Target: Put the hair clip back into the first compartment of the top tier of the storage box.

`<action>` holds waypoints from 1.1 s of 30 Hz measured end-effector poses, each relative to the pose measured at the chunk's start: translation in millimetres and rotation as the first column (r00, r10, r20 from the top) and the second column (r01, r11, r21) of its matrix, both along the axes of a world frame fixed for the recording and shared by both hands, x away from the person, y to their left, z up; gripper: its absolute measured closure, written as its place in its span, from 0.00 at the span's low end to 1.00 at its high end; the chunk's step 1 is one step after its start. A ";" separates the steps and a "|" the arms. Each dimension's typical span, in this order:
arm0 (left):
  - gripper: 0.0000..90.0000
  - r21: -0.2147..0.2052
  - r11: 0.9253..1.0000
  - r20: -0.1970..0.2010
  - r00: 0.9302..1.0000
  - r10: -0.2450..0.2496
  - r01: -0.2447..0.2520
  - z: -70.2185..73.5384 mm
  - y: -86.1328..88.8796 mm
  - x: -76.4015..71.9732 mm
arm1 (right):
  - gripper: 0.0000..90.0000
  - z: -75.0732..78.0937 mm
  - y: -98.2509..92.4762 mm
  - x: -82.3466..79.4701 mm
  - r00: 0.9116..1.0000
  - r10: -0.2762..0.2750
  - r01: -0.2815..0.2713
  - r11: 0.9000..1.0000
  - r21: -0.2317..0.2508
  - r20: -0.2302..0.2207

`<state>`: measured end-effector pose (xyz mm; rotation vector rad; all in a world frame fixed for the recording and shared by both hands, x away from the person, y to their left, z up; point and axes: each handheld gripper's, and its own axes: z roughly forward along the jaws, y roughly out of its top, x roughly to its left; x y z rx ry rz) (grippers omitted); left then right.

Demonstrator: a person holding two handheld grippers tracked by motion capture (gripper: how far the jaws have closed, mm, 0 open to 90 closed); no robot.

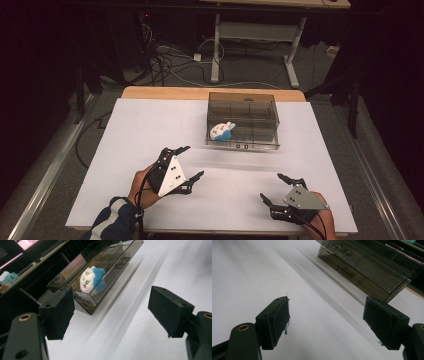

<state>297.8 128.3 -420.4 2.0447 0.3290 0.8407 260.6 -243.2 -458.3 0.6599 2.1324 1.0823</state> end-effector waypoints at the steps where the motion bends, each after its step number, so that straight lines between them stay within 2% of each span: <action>1: 0.23 0.004 1.000 0.002 1.000 0.003 -0.003 -0.8 1.0 -0.5 | 0.24 0.0 0.1 0.0 1.000 0.001 -0.001 1.000 -0.002 0.001; 6: 0.23 0.007 1.000 -0.005 1.000 0.017 -0.017 -4.3 7.2 -1.2 | 0.24 0.2 -0.4 0.1 1.000 -0.001 0.001 1.000 -0.004 0.002; 14: 0.23 -0.010 0.999 -0.027 0.999 0.039 -0.039 -5.9 20.8 -0.9 | 0.24 0.3 -0.7 0.1 1.000 -0.003 0.003 1.000 -0.005 0.003; 15: 0.23 -0.015 0.999 -0.048 0.998 0.042 -0.043 -6.8 22.4 -2.1 | 0.24 0.4 -0.8 0.4 1.000 -0.004 0.004 1.000 -0.004 0.004; 18: 0.23 -0.012 0.999 -0.032 0.998 0.050 -0.050 -7.0 27.7 -1.8 | 0.24 0.2 -0.7 0.7 1.000 -0.006 0.006 1.000 -0.004 0.004; 33: 0.23 -0.010 0.997 -0.064 0.995 0.075 -0.076 -18.3 50.0 -2.7 | 0.24 1.2 -1.9 0.9 1.000 -0.016 0.016 1.000 0.000 0.014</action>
